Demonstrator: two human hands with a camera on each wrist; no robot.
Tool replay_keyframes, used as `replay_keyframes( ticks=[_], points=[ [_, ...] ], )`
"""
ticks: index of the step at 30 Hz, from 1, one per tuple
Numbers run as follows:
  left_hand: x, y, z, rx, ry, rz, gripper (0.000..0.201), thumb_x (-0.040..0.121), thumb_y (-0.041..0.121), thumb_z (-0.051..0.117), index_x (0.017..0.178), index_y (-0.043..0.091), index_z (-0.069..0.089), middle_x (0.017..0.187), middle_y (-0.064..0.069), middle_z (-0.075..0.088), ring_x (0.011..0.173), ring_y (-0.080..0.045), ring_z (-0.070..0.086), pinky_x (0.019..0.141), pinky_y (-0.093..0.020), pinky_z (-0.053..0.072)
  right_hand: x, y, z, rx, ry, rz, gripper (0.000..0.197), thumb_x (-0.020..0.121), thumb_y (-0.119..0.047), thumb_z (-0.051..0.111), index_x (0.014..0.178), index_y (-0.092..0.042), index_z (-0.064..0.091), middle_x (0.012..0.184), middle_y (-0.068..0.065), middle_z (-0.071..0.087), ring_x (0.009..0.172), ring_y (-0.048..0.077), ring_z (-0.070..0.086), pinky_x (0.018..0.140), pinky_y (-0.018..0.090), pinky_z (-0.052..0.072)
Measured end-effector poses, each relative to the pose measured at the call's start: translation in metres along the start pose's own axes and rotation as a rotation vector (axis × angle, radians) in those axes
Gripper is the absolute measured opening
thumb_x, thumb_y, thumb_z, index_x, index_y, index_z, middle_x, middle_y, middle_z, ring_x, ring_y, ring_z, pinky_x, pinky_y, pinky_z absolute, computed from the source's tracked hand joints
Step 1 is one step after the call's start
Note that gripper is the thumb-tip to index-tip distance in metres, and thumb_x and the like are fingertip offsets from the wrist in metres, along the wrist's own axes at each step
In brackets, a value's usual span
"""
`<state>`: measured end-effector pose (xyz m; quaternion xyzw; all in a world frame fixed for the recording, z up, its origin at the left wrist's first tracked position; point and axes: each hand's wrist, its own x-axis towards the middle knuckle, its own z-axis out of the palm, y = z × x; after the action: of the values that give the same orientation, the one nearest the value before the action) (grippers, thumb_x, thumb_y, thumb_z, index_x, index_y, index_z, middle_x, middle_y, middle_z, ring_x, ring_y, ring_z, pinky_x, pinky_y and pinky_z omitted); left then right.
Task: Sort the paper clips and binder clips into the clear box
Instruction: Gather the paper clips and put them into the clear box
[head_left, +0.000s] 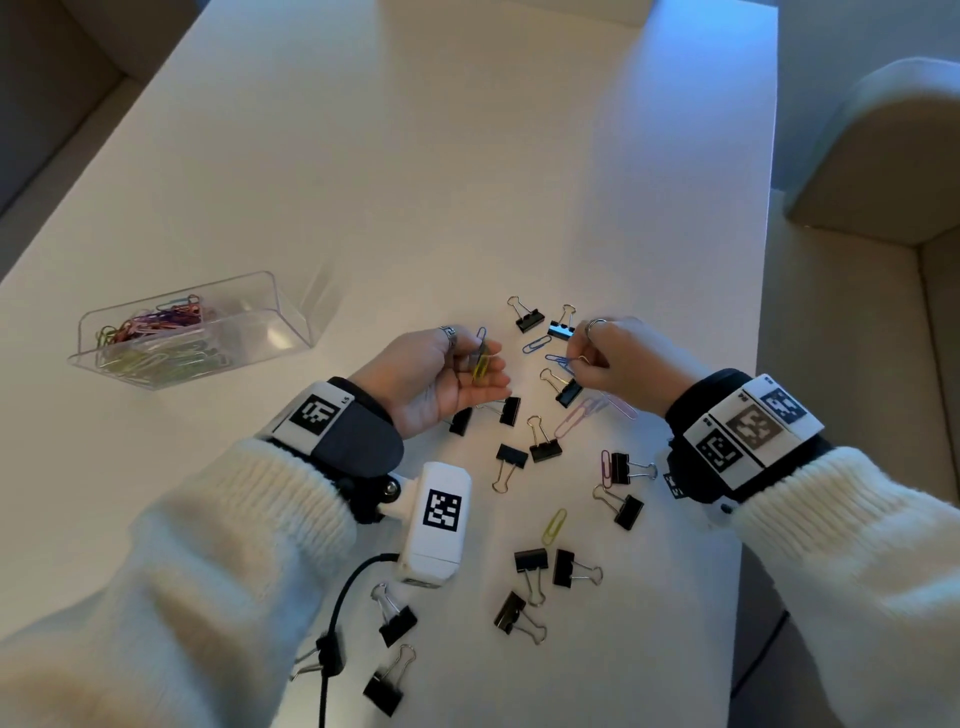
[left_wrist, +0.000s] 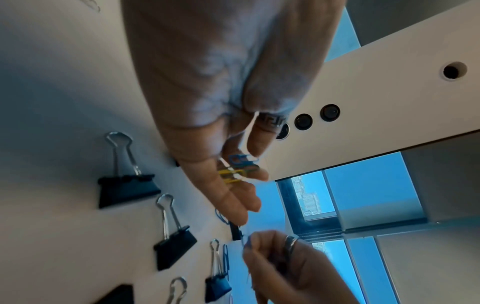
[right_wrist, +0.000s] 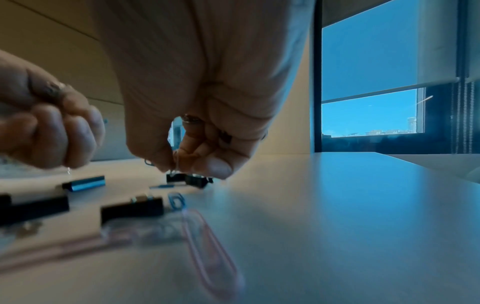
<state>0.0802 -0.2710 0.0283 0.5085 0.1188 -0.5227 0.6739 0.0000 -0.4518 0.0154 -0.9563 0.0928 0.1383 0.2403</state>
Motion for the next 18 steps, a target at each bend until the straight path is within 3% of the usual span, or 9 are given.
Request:
replay_keyframes(
  ticks=[4, 7, 10, 14, 16, 18],
  points=[
    [0.001, -0.005, 0.004, -0.006, 0.052, -0.029, 0.034, 0.095, 0.022, 0.036, 0.076, 0.002, 0.056, 0.063, -0.012, 0.061, 0.053, -0.020, 0.064, 0.062, -0.030, 0.057, -0.006, -0.024, -0.006, 0.119, 0.088, -0.110, 0.007, 0.085, -0.008, 0.055, 0.083, -0.004, 0.060, 0.066, -0.016, 0.042, 0.061, 0.014, 0.045, 0.057, 0.009, 0.035],
    [-0.001, -0.007, 0.008, -0.065, 0.011, -0.070, 0.036, 0.098, 0.022, 0.032, 0.087, -0.001, 0.057, 0.076, -0.015, 0.063, 0.065, -0.022, 0.066, 0.068, -0.033, 0.057, -0.008, -0.049, -0.005, 0.161, 0.126, -0.238, 0.008, 0.082, -0.009, 0.061, 0.085, -0.005, 0.066, 0.067, -0.019, 0.042, 0.057, -0.004, 0.042, 0.059, 0.003, 0.036],
    [-0.004, -0.008, 0.012, -0.115, -0.021, -0.073, 0.033, 0.097, 0.018, 0.031, 0.087, 0.001, 0.058, 0.083, -0.014, 0.063, 0.078, -0.022, 0.062, 0.076, -0.035, 0.053, -0.007, -0.063, -0.006, 0.143, 0.151, -0.274, 0.011, 0.082, -0.013, 0.064, 0.091, -0.009, 0.070, 0.071, -0.012, 0.048, 0.059, -0.006, 0.043, 0.063, 0.002, 0.036],
    [-0.008, -0.004, 0.011, -0.120, 0.006, -0.087, 0.032, 0.096, 0.014, 0.032, 0.082, 0.001, 0.058, 0.071, -0.015, 0.067, 0.059, -0.022, 0.068, 0.065, -0.031, 0.057, -0.005, -0.058, -0.012, 0.255, 0.308, -0.235, 0.014, 0.085, -0.017, 0.062, 0.096, -0.011, 0.069, 0.081, -0.002, 0.065, 0.069, 0.010, 0.059, 0.069, 0.008, 0.041],
    [-0.009, -0.002, 0.007, -0.133, 0.033, -0.100, 0.031, 0.094, 0.012, 0.033, 0.080, 0.001, 0.059, 0.063, -0.014, 0.067, 0.054, -0.021, 0.068, 0.057, -0.029, 0.057, 0.001, -0.046, -0.012, 0.228, 0.375, -0.194, 0.012, 0.087, -0.016, 0.059, 0.092, -0.011, 0.069, 0.081, -0.001, 0.066, 0.062, 0.005, 0.055, 0.066, 0.004, 0.038],
    [-0.009, -0.002, 0.003, -0.138, 0.054, -0.096, 0.030, 0.093, 0.011, 0.034, 0.079, 0.002, 0.059, 0.059, -0.012, 0.066, 0.052, -0.020, 0.067, 0.054, -0.028, 0.056, 0.008, -0.032, -0.009, 0.129, 0.299, -0.118, 0.013, 0.088, -0.013, 0.056, 0.094, -0.009, 0.067, 0.082, -0.006, 0.056, 0.060, -0.003, 0.045, 0.061, 0.007, 0.036]
  ],
)
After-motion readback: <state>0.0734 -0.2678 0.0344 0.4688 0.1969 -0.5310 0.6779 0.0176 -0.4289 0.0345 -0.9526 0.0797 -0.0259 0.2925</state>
